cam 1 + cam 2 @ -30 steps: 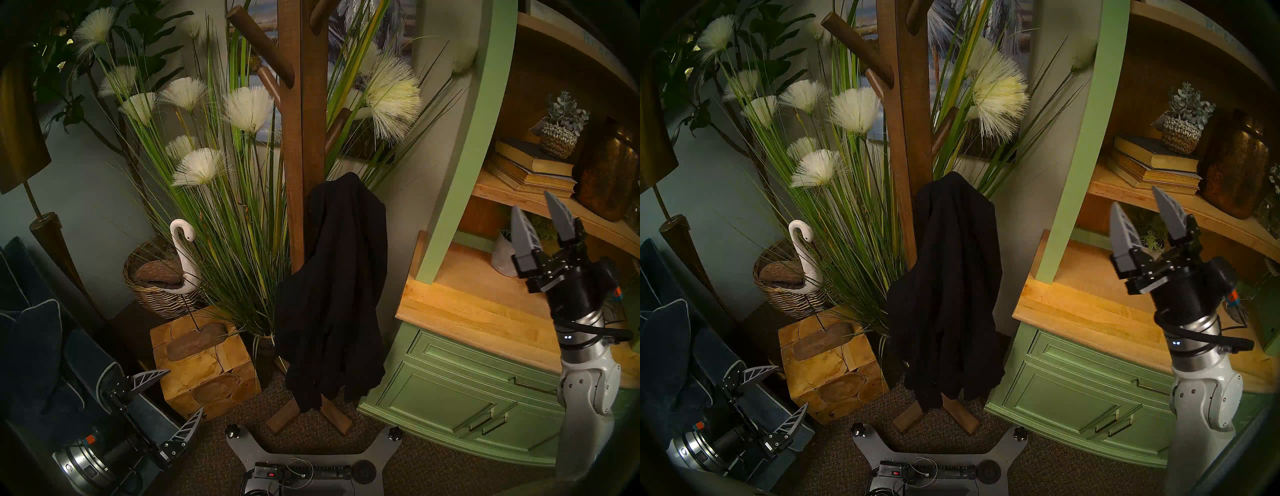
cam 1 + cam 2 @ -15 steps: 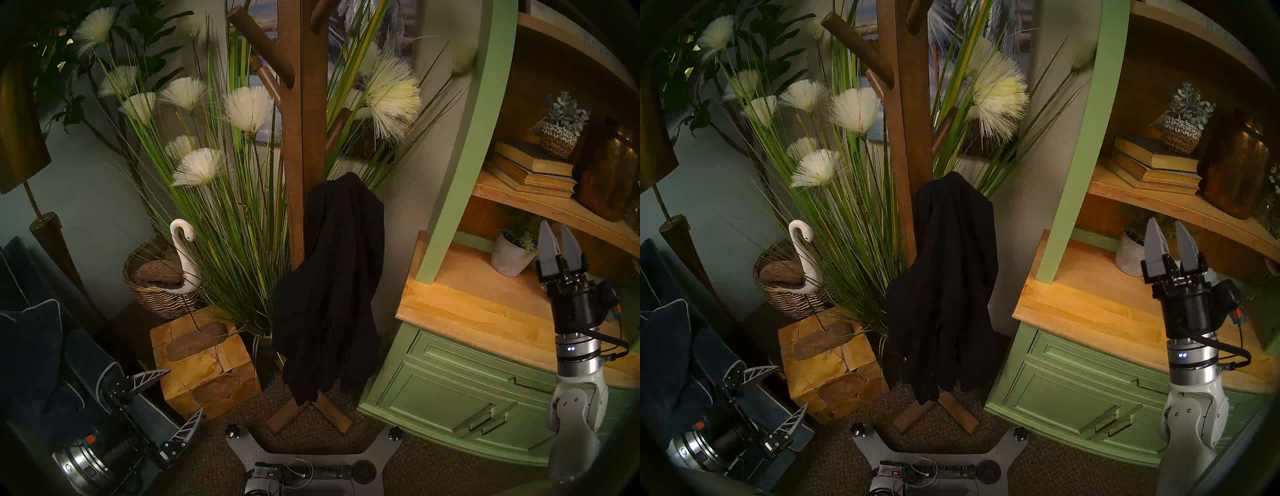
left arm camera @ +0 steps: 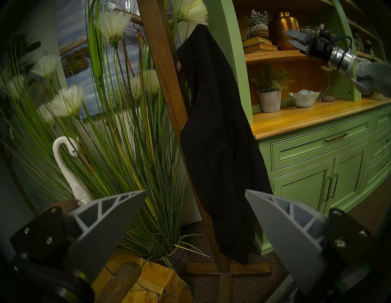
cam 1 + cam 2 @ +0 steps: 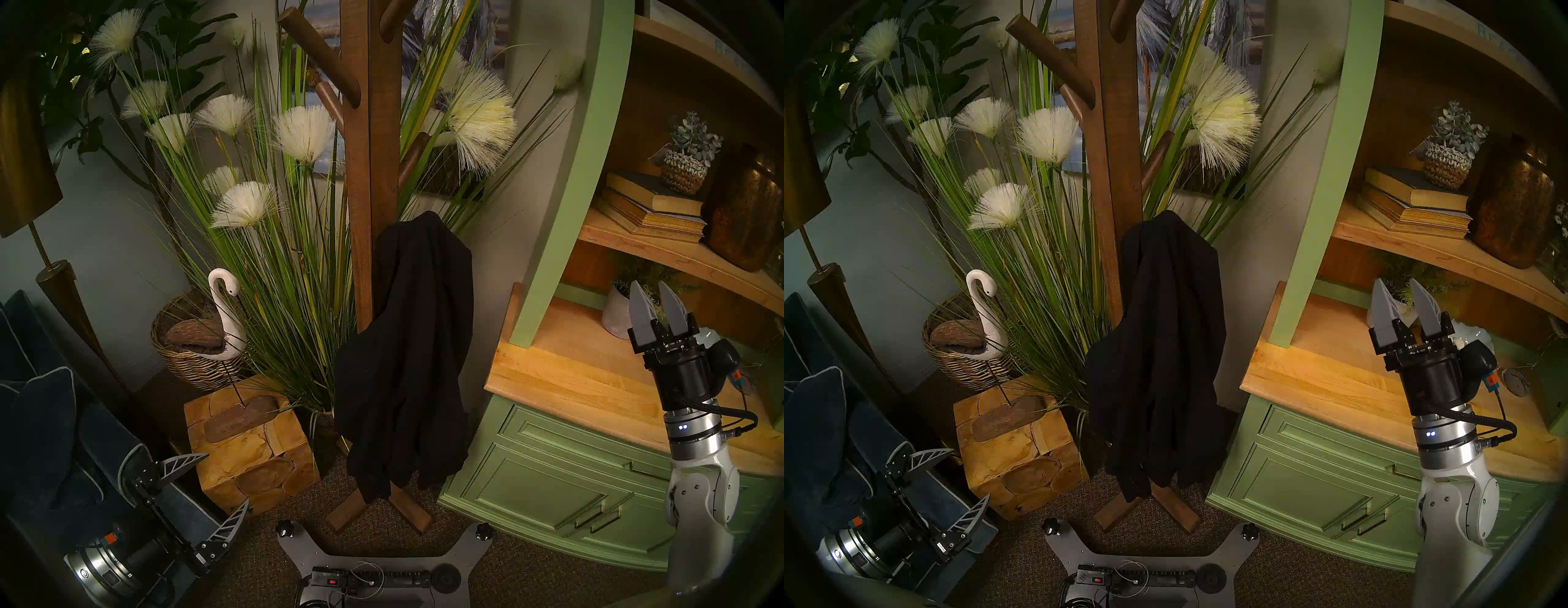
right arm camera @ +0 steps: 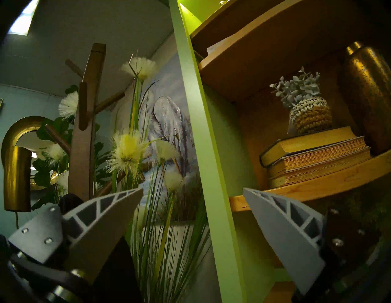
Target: Pick up jacket and place on coat hanger
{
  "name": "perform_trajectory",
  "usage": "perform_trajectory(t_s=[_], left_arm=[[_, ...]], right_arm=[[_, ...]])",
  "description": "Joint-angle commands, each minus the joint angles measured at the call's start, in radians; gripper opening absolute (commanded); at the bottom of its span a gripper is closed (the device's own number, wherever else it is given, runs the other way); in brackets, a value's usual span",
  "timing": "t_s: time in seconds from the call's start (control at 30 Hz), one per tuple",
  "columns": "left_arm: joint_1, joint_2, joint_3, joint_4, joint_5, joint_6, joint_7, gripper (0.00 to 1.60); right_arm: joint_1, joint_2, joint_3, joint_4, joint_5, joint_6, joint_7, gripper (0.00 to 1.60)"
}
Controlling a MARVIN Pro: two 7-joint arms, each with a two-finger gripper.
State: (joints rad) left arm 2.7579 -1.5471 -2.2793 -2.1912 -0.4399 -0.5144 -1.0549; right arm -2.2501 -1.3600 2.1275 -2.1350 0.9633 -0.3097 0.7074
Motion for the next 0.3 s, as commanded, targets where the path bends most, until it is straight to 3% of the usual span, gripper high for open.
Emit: perform_trajectory(t_s=[0.0, 0.27], left_arm=[[-0.001, 0.001, -0.004, -0.02, -0.015, 0.0, 0.0, 1.6], [-0.002, -0.001, -0.005, -0.02, -0.015, 0.002, -0.003, 1.6]], right_arm=[[0.019, 0.029, 0.009, -0.02, 0.016, -0.004, 0.04, 1.6], [0.023, 0.026, 0.011, -0.017, 0.019, 0.001, 0.051, 1.6]])
